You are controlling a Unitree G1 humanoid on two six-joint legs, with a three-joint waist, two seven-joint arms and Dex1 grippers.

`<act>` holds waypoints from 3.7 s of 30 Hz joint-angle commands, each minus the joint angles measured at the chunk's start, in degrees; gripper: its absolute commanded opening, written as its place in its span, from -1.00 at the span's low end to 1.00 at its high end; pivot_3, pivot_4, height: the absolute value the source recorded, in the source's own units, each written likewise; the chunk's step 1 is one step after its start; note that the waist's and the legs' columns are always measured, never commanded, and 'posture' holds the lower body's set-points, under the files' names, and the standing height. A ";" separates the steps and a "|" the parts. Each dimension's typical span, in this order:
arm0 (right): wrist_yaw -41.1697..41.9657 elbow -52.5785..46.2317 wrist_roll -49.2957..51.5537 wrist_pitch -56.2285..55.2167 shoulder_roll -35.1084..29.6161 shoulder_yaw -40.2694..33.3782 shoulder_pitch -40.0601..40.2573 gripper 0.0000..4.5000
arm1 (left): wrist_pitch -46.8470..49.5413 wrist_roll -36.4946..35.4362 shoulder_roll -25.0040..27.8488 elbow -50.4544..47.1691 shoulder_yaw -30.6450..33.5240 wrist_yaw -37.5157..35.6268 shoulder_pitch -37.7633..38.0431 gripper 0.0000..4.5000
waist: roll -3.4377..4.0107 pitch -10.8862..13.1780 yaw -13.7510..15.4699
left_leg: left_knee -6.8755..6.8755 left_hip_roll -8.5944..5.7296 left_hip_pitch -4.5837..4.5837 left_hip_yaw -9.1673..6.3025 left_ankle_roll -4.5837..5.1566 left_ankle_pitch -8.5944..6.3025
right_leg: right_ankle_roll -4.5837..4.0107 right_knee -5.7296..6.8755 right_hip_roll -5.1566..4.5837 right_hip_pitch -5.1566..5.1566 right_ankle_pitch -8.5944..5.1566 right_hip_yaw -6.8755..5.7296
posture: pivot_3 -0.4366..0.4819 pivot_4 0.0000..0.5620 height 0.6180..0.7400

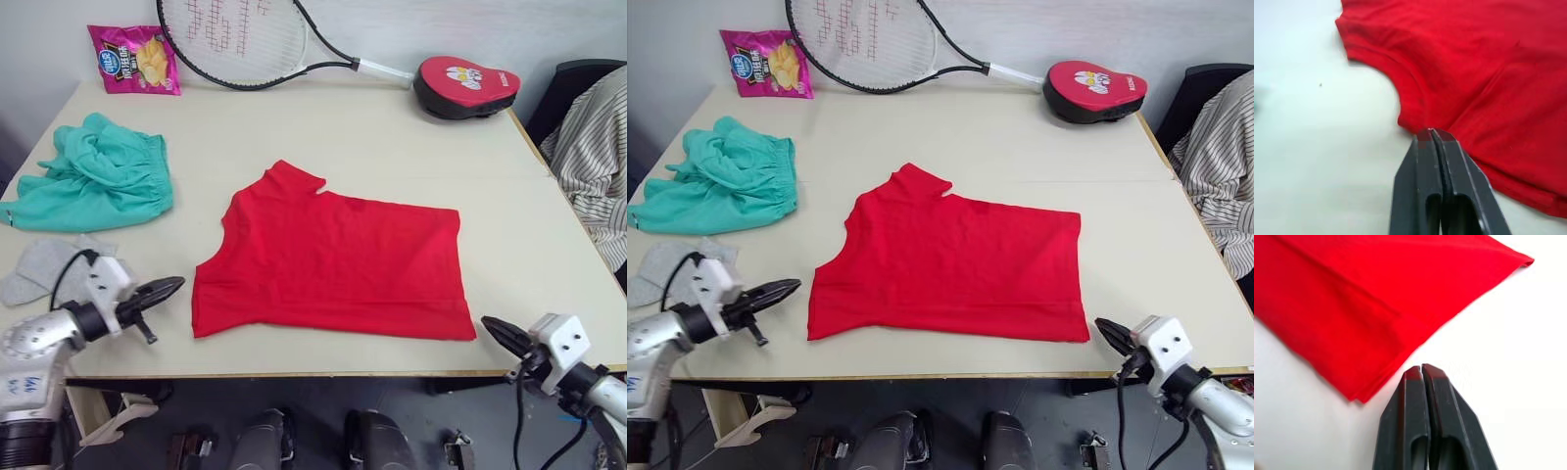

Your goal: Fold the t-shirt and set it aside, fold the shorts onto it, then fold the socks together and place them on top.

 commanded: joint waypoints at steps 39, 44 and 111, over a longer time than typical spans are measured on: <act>10.05 5.88 -16.98 -9.51 -10.25 13.50 -12.53 -1.00 | -21.19 13.76 4.33 2.02 -14.86 -7.91 0.15 -0.99 | 0.10 0.03 0.29 | 0.02 -0.02 0.12 0.13 -0.11 -0.02 | 0.12 -0.04 -0.07 0.09 0.09 0.02 | -0.05 -0.47 1.00; 11.36 6.22 -15.71 -9.52 -10.73 13.15 -12.58 -1.00 | -17.32 9.42 6.31 -5.68 -9.63 -7.84 8.98 -0.99 | 0.10 0.03 -0.13 | 0.01 -0.02 0.08 0.17 -0.01 -0.08 | 0.12 -0.12 -0.06 0.06 0.08 0.05 | -0.05 -0.47 1.00; 19.44 0.93 12.70 27.21 -19.92 -4.28 -15.19 1.00 | 27.05 -11.11 12.48 -8.82 7.61 -5.32 6.04 1.00 | 0.22 0.13 0.26 | -0.05 0.02 -0.03 0.20 0.41 -0.39 | -0.23 -0.57 -0.05 -0.07 -0.06 0.19 | -0.05 -0.47 1.00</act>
